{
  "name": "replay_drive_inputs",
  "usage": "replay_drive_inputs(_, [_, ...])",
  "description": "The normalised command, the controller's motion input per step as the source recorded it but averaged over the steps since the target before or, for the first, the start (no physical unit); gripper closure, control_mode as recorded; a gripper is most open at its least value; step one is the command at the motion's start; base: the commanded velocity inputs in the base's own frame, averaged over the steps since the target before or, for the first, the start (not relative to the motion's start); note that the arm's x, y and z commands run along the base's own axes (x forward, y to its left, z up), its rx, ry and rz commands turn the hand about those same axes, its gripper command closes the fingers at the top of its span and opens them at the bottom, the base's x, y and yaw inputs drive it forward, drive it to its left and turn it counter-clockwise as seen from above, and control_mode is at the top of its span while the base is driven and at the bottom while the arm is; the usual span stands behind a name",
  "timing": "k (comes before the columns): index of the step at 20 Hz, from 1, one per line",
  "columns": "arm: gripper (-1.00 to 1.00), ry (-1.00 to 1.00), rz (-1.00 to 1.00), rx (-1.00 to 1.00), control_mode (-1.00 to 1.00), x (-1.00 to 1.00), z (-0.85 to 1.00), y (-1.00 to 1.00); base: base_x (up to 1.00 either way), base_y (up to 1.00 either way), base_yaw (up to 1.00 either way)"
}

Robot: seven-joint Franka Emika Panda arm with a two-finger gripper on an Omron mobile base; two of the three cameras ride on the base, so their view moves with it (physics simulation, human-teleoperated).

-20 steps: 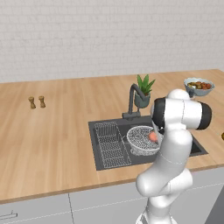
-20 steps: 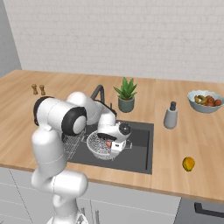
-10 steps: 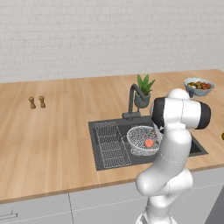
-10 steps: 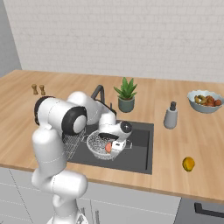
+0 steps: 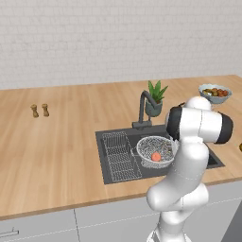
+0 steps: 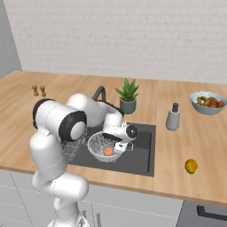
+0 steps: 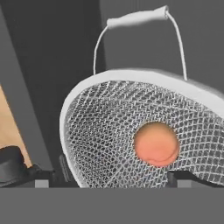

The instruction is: Put the colander in the sink, put the peach, mango in the colander, and turn on the sink faucet and pour water over the colander.

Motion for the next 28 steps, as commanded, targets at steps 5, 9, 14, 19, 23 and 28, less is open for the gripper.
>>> replay_drive_inputs(5, [-1.0,-0.23,-0.03,0.14,-1.0,-0.34,0.75,-0.25,0.0,0.0,0.0])
replay_drive_inputs(9, [-1.0,-0.08,-0.07,0.09,-1.0,-0.38,0.91,-0.28,0.0,0.0,0.0])
replay_drive_inputs(14, [-1.0,-0.01,-0.12,0.01,-1.0,-0.45,0.99,-0.39,0.0,0.0,0.0])
replay_drive_inputs(19, [-1.0,0.01,-0.14,-0.21,-1.0,-0.5,0.81,-0.41,0.0,0.0,0.0])
replay_drive_inputs(23, [-1.0,0.1,-0.08,-0.41,-1.0,-0.59,0.6,-0.33,0.0,0.0,0.0])
replay_drive_inputs(28, [-1.0,0.2,-0.03,-0.52,-1.0,-0.49,0.38,-0.31,0.0,0.0,0.0])
